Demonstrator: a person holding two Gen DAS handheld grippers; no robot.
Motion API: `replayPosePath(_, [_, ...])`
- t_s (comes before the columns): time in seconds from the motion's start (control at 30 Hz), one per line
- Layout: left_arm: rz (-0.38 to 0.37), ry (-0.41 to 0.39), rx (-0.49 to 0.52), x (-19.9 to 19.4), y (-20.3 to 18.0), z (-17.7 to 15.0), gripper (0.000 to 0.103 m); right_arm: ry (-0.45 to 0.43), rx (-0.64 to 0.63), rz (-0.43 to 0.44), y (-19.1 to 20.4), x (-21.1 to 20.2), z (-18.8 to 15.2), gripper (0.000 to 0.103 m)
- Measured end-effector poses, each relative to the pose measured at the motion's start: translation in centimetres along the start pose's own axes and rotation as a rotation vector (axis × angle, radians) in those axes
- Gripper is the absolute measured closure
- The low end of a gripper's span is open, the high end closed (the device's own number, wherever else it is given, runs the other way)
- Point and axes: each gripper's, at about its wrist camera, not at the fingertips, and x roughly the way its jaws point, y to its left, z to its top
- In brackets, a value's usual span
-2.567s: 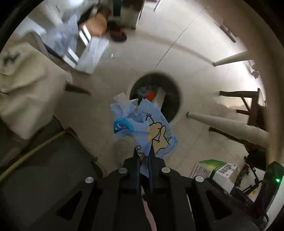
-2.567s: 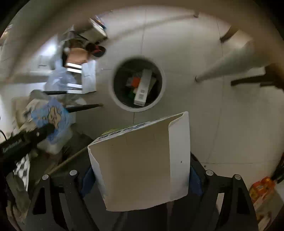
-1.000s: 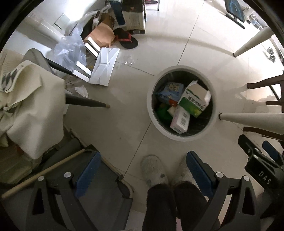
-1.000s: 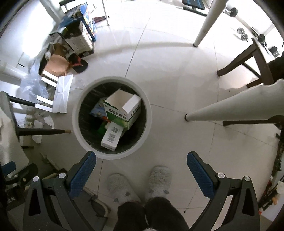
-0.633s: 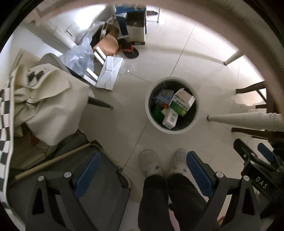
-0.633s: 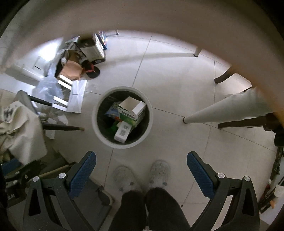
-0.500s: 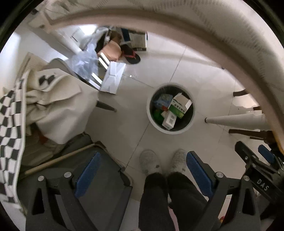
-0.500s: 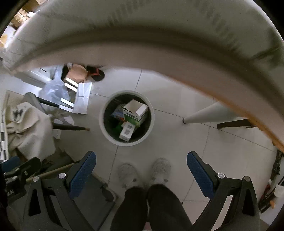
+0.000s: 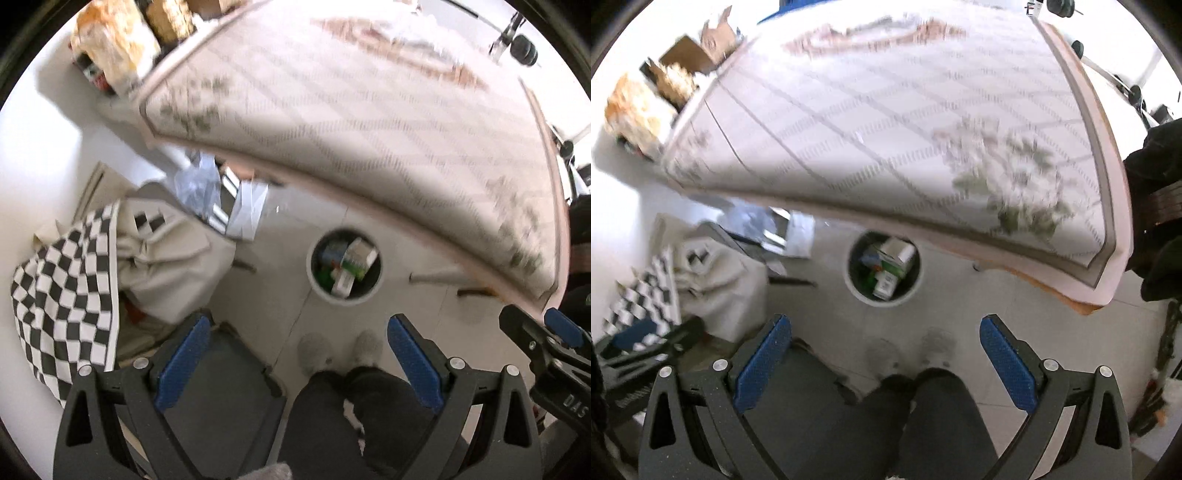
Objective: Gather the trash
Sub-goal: 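Raise both tools from the bin back toward the table, then grasp the long white barcode box with the left gripper while the right grasps the silver blister pack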
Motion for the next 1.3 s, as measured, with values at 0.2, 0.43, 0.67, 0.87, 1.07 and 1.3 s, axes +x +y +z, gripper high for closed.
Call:
replayPosePath(0.2, [0.059, -0.082, -0.021, -1.8, -1.7, 5.8, 0.005, -0.044, 0.028, 0.037, -0.1, -3.2, 7.8, 0.000])
replayPosePath(0.43, [0.123, -0.104, 0.007, 0.8, -5.6, 16.4, 0.002, -0.009, -0.062, -0.021, -2.6, -0.2, 22.3, 0.000])
replayPosePath(0.67, [0.266, -0.023, -0.063, 8.2, -9.6, 30.3, 0.002, 0.078, -0.016, -0.097, -7.1, 8.7, 41.9, 0.000])
replayPosePath(0.87, [0.340, 0.017, -0.053, 12.5, -11.9, 38.2, 0.002, 0.118, 0.280, -0.048, -9.4, 15.8, 49.3, 0.000])
replayPosePath(1.07, [0.442, -0.010, 0.088, 13.8, -12.9, 42.0, 0.002, 0.127, 0.335, -0.104, -8.2, 19.6, 50.6, 0.000])
replayPosePath(1.3, [0.445, -0.063, 0.383, 14.1, -16.6, 45.2, 0.002, 0.095, 0.254, -0.192, -6.8, 19.1, 50.2, 0.030])
